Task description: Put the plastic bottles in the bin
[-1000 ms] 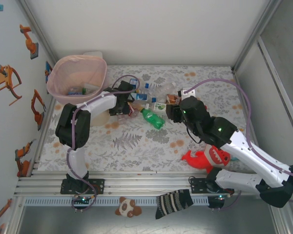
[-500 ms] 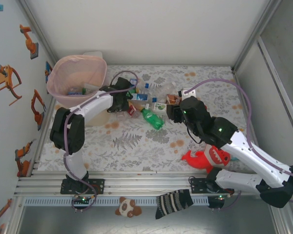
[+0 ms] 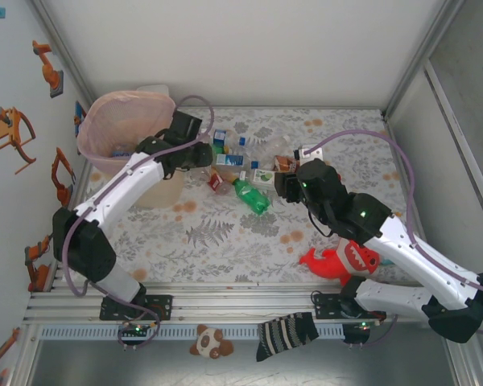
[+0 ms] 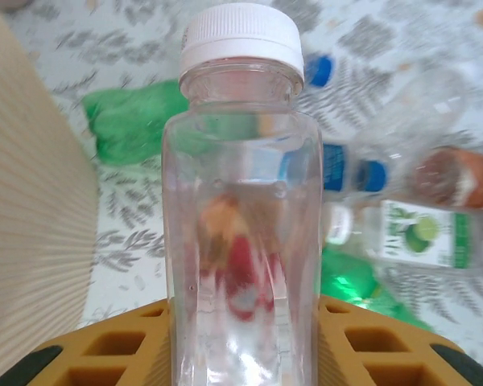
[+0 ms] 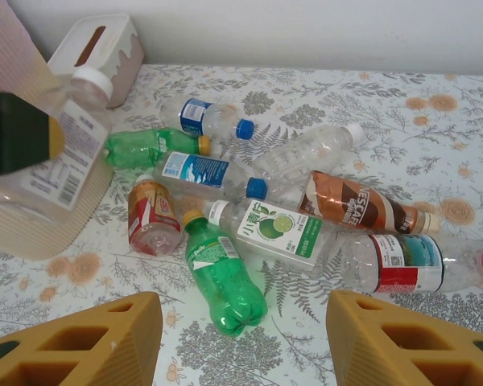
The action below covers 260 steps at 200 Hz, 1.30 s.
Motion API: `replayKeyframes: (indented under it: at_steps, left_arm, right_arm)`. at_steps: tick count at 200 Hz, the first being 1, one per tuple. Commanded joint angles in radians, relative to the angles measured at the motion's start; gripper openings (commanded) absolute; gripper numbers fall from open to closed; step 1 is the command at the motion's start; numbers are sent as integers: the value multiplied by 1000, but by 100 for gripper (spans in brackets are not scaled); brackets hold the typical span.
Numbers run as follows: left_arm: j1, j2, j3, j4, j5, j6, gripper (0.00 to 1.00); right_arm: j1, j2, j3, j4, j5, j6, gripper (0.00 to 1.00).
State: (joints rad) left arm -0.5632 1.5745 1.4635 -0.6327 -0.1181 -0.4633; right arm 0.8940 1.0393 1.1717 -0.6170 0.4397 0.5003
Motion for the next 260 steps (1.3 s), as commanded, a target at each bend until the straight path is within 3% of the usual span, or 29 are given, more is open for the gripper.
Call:
replayKeyframes:
  at_steps: [1, 40, 111, 189, 221, 260]
  left_arm:
    - [-4, -57, 57, 56, 100, 51, 32]
    - [-3, -107, 138, 56, 142, 71, 30]
    - [41, -122, 369, -128, 20, 162, 31]
    - [255, -155, 387, -241, 3, 153, 31]
    - [352, -147, 351, -274, 49, 169, 31]
    - [408, -107, 339, -334, 80, 223, 31]
  right_arm:
    - [5, -8, 9, 4, 33, -2, 56]
    - [5, -2, 13, 5, 30, -8, 56]
    - [5, 6, 18, 5, 30, -17, 56]
    - [5, 13, 17, 5, 24, -13, 56]
    - [5, 22, 22, 5, 21, -13, 56]
    - [5, 29, 24, 5, 15, -12, 56]
